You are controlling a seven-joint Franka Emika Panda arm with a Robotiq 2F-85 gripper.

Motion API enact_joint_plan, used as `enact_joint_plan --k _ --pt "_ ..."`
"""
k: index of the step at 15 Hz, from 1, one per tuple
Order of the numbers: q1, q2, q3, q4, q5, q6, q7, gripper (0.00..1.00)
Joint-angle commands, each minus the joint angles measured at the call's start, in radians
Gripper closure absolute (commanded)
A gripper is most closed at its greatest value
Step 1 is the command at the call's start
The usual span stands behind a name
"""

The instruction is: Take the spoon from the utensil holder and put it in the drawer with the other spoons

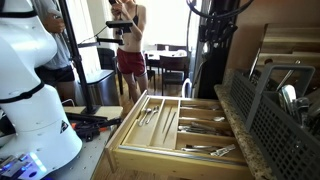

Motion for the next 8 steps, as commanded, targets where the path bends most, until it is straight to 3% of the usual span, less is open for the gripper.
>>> enact_joint_plan --k 1,8 --pt "0.0 0.0 0.003 -0.005 0.022 -0.014 -0.077 0.95" --pt "-0.003 0.031 0.01 -0.002 0.032 0.006 -0.18 0.95"
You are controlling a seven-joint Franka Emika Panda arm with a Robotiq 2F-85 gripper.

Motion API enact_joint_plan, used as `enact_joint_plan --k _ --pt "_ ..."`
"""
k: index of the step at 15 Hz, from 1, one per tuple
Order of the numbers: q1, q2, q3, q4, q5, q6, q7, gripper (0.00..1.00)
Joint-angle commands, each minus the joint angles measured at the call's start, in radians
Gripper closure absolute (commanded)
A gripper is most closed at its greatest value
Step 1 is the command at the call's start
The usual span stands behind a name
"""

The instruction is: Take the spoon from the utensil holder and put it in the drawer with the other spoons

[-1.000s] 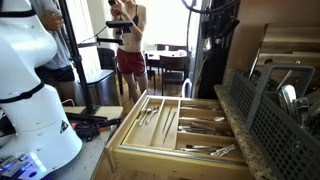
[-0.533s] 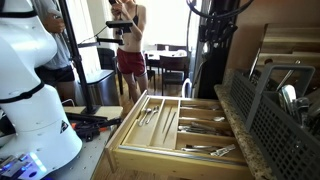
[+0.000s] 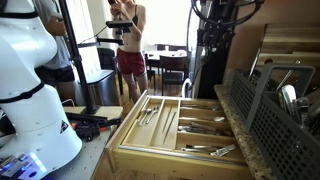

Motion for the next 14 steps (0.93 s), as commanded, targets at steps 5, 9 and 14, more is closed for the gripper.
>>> enact_joint_plan --k 5,9,14 --pt "-0.005 0.021 0.004 0.002 0.026 0.067 -0.088 0.95" --pt "-0.004 0.05 0.008 0.011 0.024 0.111 -0.123 0.95" --pt "-0.005 0.099 0.016 0.029 0.019 0.125 -0.174 0.95"
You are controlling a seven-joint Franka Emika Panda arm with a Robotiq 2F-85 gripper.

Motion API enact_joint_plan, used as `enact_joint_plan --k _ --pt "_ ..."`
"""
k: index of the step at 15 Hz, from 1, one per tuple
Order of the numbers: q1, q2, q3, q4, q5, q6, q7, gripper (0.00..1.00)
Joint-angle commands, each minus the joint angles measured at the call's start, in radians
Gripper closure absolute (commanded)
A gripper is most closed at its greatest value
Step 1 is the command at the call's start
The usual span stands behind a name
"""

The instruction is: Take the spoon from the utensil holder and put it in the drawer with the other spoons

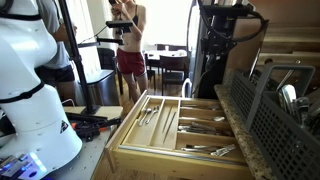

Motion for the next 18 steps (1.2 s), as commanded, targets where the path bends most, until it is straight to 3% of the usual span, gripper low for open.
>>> enact_joint_plan --k 1,18 --pt "-0.004 0.031 0.01 0.022 0.004 0.007 -0.053 0.95" --pt "-0.009 0.095 0.026 0.046 0.011 0.004 -0.169 0.95"
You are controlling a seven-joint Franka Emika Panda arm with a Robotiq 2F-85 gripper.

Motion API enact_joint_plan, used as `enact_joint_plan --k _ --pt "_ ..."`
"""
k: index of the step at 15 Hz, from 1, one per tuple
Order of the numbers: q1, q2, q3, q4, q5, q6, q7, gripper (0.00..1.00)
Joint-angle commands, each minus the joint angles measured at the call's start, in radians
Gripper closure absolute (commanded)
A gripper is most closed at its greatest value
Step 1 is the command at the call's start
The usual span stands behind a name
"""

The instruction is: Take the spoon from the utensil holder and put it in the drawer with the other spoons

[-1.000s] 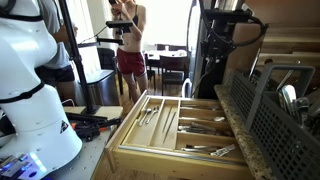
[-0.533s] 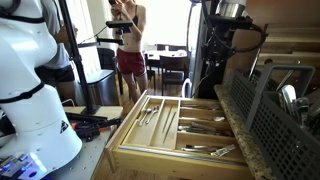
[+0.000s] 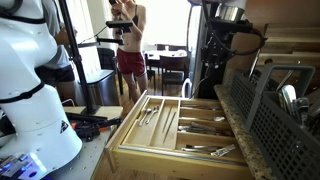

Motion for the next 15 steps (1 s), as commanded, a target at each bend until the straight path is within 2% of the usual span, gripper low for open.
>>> enact_joint_plan --k 1,15 --pt "-0.009 -0.003 0.008 -0.004 0.011 0.003 -0.045 0.95" --pt "-0.027 0.01 0.01 -0.013 0.079 0.005 -0.252 0.95"
